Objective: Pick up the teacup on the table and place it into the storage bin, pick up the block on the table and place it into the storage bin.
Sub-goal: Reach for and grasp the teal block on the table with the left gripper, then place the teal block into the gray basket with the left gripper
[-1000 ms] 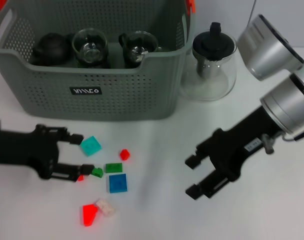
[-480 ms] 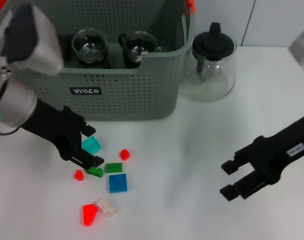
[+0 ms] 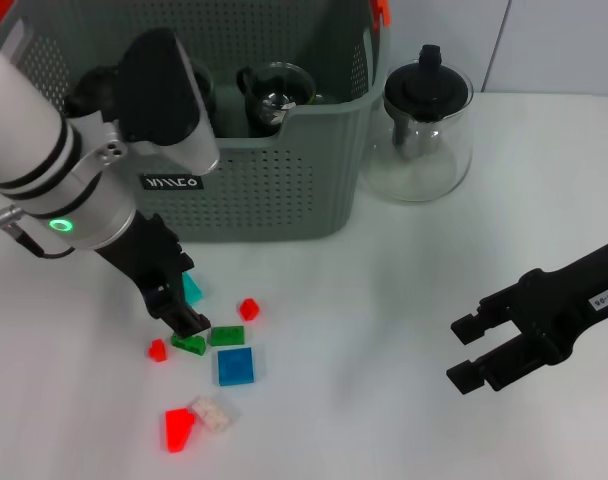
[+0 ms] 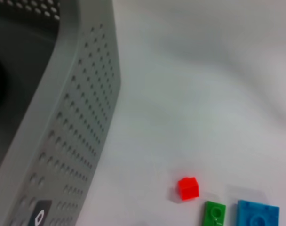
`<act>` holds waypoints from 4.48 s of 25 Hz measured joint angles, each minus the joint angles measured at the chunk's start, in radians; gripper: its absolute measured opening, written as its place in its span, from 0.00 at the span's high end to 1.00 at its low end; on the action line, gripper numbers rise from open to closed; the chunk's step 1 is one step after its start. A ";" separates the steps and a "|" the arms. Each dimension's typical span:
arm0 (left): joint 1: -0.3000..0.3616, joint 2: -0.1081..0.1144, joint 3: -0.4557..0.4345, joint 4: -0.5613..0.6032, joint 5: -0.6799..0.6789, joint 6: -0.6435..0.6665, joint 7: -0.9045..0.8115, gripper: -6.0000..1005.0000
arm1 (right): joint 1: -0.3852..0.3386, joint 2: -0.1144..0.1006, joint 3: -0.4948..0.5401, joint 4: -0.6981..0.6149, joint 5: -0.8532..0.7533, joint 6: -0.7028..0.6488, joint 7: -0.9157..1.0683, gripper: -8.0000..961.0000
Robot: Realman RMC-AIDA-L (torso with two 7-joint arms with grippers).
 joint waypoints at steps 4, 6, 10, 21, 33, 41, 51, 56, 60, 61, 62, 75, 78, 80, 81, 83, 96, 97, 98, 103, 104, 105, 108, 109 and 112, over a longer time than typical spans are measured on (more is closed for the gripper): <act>-0.017 0.000 0.014 -0.039 0.004 -0.034 -0.060 0.19 | -0.003 0.003 0.000 0.000 -0.001 -0.002 -0.023 0.14; -0.017 0.000 0.015 -0.049 0.006 -0.049 -0.074 0.19 | -0.004 0.004 0.001 -0.001 0.000 -0.002 -0.042 0.14; -0.011 0.001 0.015 -0.057 0.009 -0.068 -0.085 0.19 | -0.005 0.013 0.001 -0.011 0.000 0.003 -0.086 0.14; -0.004 0.000 0.016 -0.110 0.042 -0.158 -0.106 0.19 | -0.003 0.053 0.043 -0.044 0.014 0.026 -0.212 0.14; -0.014 -0.002 0.036 -0.160 0.059 -0.227 -0.170 0.22 | -0.011 0.057 0.052 -0.031 0.014 0.032 -0.202 0.14; -0.023 -0.002 0.058 -0.206 0.083 -0.272 -0.206 0.24 | -0.018 0.059 0.052 -0.031 0.014 0.037 -0.201 0.14; -0.026 0.002 0.060 -0.244 0.085 -0.310 -0.218 0.26 | -0.018 0.060 0.052 -0.031 0.013 0.038 -0.201 0.14; -0.028 0.002 0.060 -0.257 0.085 -0.318 -0.220 0.26 | -0.017 0.060 0.052 -0.032 0.012 0.038 -0.201 0.14; -0.032 0.004 0.060 -0.278 0.085 -0.320 -0.220 0.27 | -0.017 0.061 0.052 -0.031 0.012 0.038 -0.201 0.14; -0.033 0.005 0.060 -0.280 0.085 -0.322 -0.220 0.27 | -0.017 0.061 0.052 -0.031 0.012 0.038 -0.201 0.14; -0.033 0.004 0.060 -0.281 0.085 -0.325 -0.219 0.28 | -0.018 0.060 0.052 -0.032 0.012 0.038 -0.201 0.14; -0.031 0.002 0.059 -0.283 0.085 -0.330 -0.221 0.49 | -0.019 0.060 0.052 -0.032 0.009 0.041 -0.199 0.14; -0.030 0.002 0.061 -0.280 0.085 -0.323 -0.222 0.55 | -0.019 0.060 0.052 -0.032 0.009 0.042 -0.199 0.14; -0.029 0.001 0.062 -0.274 0.085 -0.309 -0.229 0.58 | -0.019 0.059 0.052 -0.032 0.009 0.042 -0.199 0.14; -0.027 0.001 0.057 -0.257 0.085 -0.293 -0.236 0.60 | -0.020 0.059 0.052 -0.031 0.009 0.042 -0.199 0.14; -0.016 -0.001 0.042 -0.214 0.079 -0.251 -0.245 0.60 | -0.022 0.056 0.052 -0.032 0.009 0.042 -0.199 0.14; 0.001 0.058 -0.483 -0.023 -0.801 0.304 -0.223 0.60 | -0.055 0.018 0.130 -0.032 0.012 0.022 -0.199 0.14; -0.008 0.077 -0.496 -0.035 -0.842 0.283 -0.222 0.60 | -0.057 0.017 0.134 -0.032 0.013 0.021 -0.199 0.14; -0.016 0.092 -0.499 -0.044 -0.855 0.255 -0.218 0.60 | -0.058 0.017 0.137 -0.031 0.013 0.021 -0.199 0.14; -0.071 0.147 -0.471 -0.072 -0.792 -0.002 -0.203 0.60 | -0.061 0.024 0.160 -0.030 0.014 0.021 -0.199 0.14; -0.089 0.155 -0.460 -0.081 -0.750 -0.054 -0.209 0.60 | -0.061 0.025 0.165 -0.030 0.014 0.022 -0.199 0.14; -0.106 0.161 -0.454 -0.091 -0.716 -0.092 -0.217 0.60 | -0.060 0.026 0.169 -0.030 0.014 0.023 -0.199 0.14; -0.179 0.177 -0.437 -0.158 -0.554 -0.218 -0.249 0.60 | -0.057 0.029 0.176 -0.030 0.014 0.027 -0.199 0.14; -0.203 0.180 -0.433 -0.187 -0.502 -0.261 -0.257 0.60 | -0.056 0.030 0.177 -0.030 0.015 0.029 -0.201 0.14; -0.263 0.182 -0.425 -0.281 -0.376 -0.375 -0.279 0.60 | -0.053 0.035 0.179 -0.030 0.015 0.031 -0.207 0.14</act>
